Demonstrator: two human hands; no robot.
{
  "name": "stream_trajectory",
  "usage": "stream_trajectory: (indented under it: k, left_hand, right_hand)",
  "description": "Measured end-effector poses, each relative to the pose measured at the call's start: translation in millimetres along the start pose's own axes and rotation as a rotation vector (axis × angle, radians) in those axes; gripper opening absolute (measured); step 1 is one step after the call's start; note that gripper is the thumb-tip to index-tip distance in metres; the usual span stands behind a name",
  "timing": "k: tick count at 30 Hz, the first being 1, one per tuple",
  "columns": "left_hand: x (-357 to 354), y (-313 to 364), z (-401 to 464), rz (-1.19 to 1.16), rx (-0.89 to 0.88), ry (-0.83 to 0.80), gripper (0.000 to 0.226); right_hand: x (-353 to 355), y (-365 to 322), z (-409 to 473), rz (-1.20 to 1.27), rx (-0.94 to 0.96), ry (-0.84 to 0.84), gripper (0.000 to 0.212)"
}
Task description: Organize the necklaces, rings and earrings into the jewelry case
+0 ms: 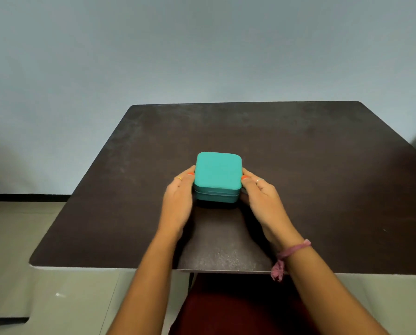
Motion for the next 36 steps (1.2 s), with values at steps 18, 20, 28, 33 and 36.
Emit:
stream_trajectory:
  k: [18,20,28,33,36]
  left_hand:
    - [155.7,2.2,82.3,-0.068,0.091,0.316,0.026]
    - [168.6,0.2,89.9,-0.046,0.123,0.336,0.025]
    - [198.9,-8.1,115.1,0.009,0.179,0.343,0.030]
    - [200.1,-10.2,119.9,0.026,0.150,0.347,0.033]
    - [195.7,-7.5,116.0,0.124,0.135,0.406,0.038]
  right_hand:
    - [-185.3,-33.8,91.0,-0.066,-0.061,-0.291,0.050]
    - [-200.1,-31.1,97.8,-0.074,-0.081,-0.312,0.051]
    - [-233.1,-33.6,113.1,-0.124,-0.132,-0.339,0.051]
    - [-232.1,-33.8,116.6,-0.119,-0.130,-0.360,0.050]
    - [-223.0,-38.1,106.6,-0.104,-0.115,-0.369,0.048]
Point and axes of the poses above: each hand's wrist, its own z-axis towards the middle knuckle, its own x-axis out of the back of the hand, y = z × x, the point moved 3 cm from there along z, towards the middle knuckle, and after that the axes turned 5 degrees about -y, right-handed, at the moved point
